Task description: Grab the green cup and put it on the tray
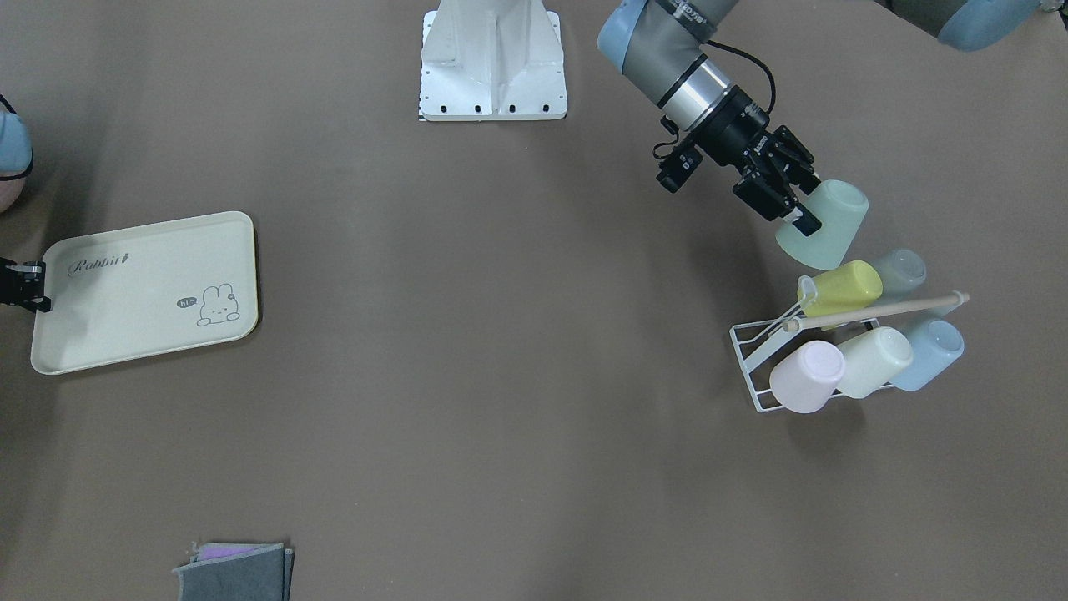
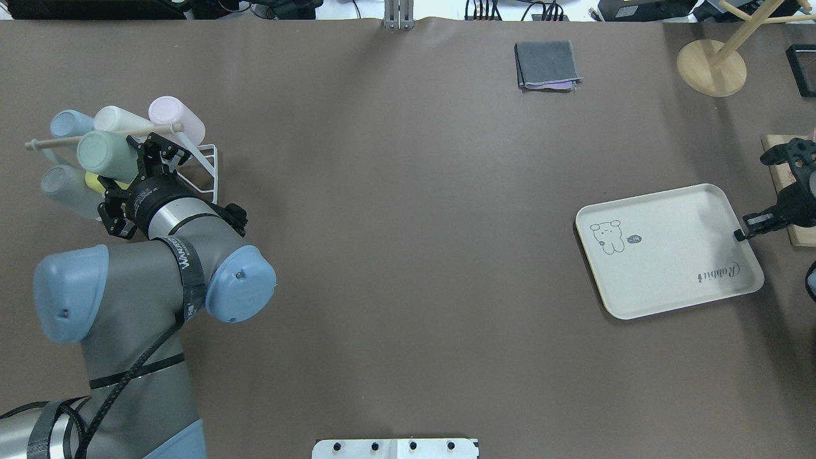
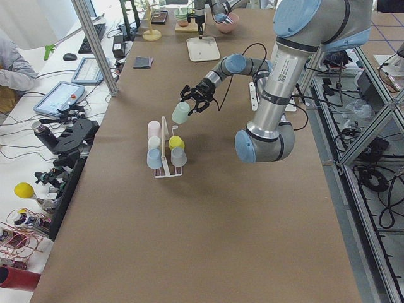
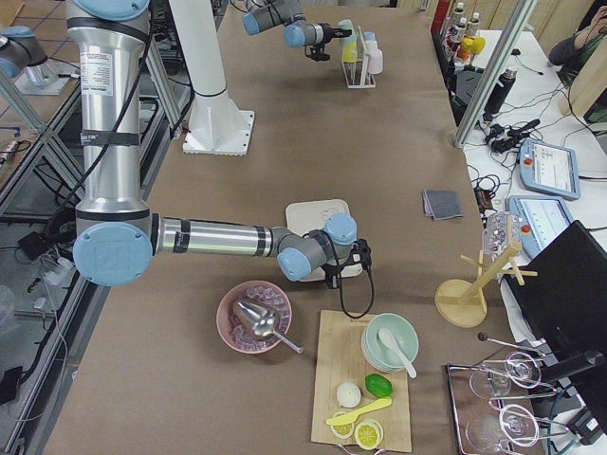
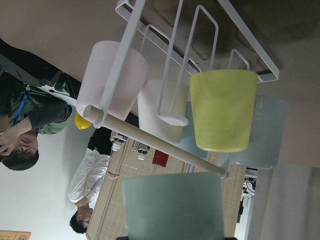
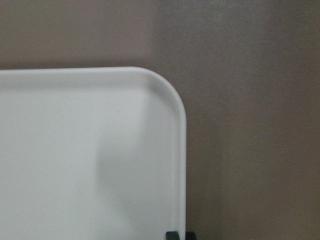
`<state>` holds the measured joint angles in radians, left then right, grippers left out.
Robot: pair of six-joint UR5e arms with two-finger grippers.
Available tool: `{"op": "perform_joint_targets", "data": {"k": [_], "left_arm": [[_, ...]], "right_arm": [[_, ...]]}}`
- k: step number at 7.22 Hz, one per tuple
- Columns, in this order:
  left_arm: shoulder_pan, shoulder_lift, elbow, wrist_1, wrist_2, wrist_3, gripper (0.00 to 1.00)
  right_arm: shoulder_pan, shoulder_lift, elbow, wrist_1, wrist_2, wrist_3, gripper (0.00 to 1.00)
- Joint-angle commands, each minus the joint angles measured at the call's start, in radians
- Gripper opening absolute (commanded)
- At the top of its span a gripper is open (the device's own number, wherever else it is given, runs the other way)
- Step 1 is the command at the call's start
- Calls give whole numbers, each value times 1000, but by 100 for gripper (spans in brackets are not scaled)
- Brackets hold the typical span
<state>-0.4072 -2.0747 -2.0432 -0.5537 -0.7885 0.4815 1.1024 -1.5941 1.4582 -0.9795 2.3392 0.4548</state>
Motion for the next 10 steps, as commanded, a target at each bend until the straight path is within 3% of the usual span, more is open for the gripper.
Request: {"op": "perform_joint_targets", "data": {"k": [1, 3, 5, 7, 10], "left_arm": [[-1, 1, 1, 1, 0, 0, 0], [1, 1, 1, 1, 0, 2, 0], [-1, -1, 1, 3, 0, 2, 0], [-1, -1, 1, 3, 0, 2, 0], [-2, -1, 1, -5, -3, -4, 0]], "right_arm": [[75, 38, -4, -5, 92, 4, 0], [112, 118, -38, -5, 163, 102, 0], [109, 294, -143, -2, 202, 250, 0], [70, 420, -212, -2, 193, 345, 0], [28, 468, -220, 4, 192, 436, 0]]}}
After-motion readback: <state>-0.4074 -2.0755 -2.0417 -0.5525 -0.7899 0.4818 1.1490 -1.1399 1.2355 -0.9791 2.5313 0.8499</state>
